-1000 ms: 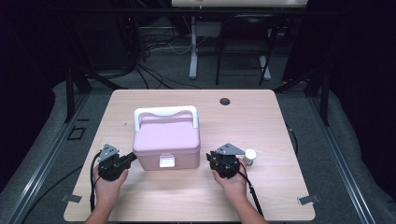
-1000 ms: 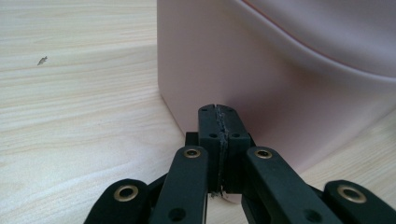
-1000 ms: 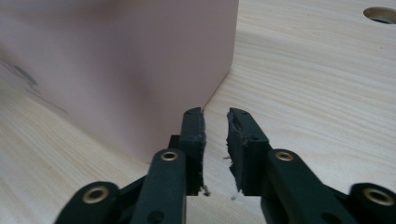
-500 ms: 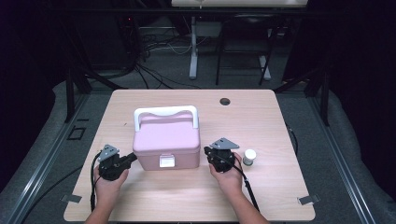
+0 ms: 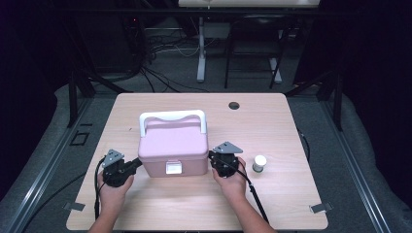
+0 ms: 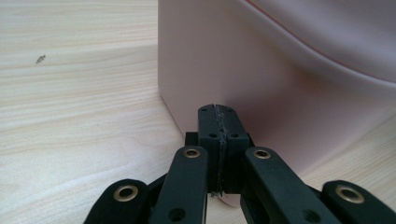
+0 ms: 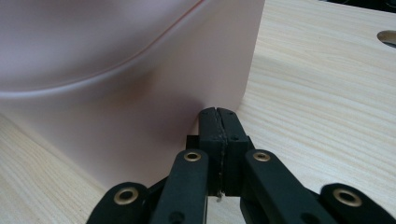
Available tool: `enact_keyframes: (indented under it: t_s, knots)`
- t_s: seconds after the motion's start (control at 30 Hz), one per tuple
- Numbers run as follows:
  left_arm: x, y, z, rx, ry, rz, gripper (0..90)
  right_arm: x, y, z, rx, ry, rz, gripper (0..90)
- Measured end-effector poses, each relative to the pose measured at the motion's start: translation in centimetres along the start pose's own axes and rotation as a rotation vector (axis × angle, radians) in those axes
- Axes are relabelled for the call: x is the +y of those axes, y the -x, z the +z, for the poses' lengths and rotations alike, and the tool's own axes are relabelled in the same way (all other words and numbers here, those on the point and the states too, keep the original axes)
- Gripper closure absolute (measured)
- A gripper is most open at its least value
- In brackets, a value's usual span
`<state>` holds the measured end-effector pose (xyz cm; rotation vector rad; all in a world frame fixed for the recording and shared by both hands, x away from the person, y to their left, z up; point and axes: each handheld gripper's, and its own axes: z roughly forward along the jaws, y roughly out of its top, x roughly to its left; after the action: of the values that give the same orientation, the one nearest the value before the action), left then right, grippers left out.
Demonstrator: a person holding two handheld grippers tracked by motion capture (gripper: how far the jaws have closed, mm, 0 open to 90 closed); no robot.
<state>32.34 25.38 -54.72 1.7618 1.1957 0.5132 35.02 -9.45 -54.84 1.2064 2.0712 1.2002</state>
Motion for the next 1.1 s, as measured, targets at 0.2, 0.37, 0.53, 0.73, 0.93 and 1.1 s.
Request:
enact_keyframes:
  t_s: [0.2,0.37,0.53,0.73,0.93,1.1]
  knots:
    - [0.0,0.1,0.0,-0.012,-0.004,-0.009,90.0,0.0,-0.2,-0.1,-0.013,-0.008,0.008,90.0]
    - [0.0,0.3,-0.1,-0.024,-0.014,-0.004,90.0,0.0,-0.2,-0.4,-0.025,-0.013,0.000,90.0]
    - [-0.1,0.9,-0.2,-0.031,-0.018,0.009,90.0,-0.3,-0.1,-0.9,-0.031,-0.015,-0.003,90.0]
    - [-0.1,1.4,-0.4,-0.046,-0.032,0.020,90.0,-0.6,0.0,-1.6,-0.031,-0.025,-0.002,90.0]
    - [-0.3,2.1,-0.4,-0.057,-0.034,0.023,90.0,-1.0,0.3,-2.5,-0.027,-0.035,0.000,90.0]
    - [-0.2,2.8,-0.6,-0.066,-0.056,0.044,90.0,-1.4,0.6,-3.3,-0.025,-0.040,0.016,90.0]
